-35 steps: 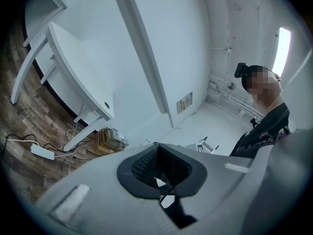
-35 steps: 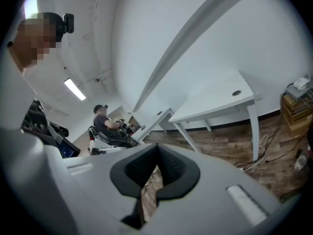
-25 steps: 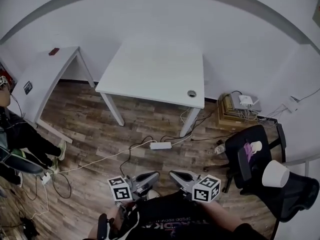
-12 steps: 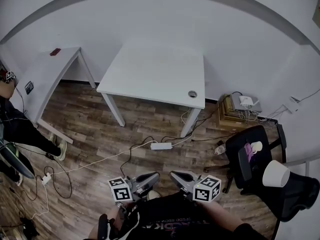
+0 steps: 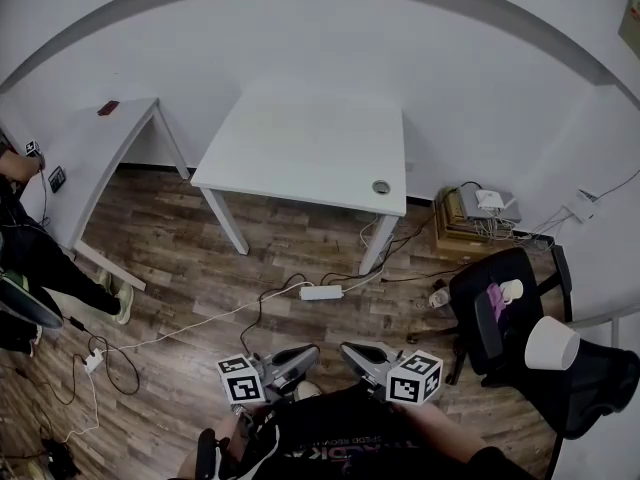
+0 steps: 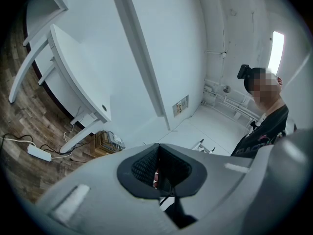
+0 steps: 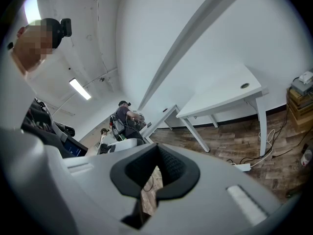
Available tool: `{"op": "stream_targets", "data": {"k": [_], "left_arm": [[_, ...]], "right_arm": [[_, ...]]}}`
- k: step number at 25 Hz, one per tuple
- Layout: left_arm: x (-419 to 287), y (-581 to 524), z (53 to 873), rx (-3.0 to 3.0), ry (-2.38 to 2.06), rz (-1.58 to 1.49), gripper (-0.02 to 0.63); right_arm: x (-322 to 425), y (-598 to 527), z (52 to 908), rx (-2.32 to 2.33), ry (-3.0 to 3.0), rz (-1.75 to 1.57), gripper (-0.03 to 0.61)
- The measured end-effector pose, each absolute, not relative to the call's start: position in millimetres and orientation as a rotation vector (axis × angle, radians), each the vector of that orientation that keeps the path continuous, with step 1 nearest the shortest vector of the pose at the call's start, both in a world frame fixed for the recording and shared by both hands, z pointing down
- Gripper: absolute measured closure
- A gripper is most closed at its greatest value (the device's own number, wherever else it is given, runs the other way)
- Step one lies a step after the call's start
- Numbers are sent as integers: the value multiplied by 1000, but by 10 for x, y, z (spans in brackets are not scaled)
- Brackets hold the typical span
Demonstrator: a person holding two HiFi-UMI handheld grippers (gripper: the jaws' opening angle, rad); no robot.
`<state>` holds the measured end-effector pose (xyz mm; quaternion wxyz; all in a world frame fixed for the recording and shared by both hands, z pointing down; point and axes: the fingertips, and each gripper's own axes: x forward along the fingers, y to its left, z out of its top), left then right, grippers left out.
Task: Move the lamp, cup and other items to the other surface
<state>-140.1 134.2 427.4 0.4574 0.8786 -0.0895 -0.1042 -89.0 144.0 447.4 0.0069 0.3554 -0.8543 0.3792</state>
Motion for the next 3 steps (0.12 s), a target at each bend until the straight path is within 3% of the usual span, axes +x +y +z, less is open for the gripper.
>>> {"op": "stream_targets", "data": {"k": [3], "left_arm": [[-1379,1382,4273,2168,-217,-257,612]], "right_arm": [[-878,1481,4480,1116,-2671,1186,577]]}}
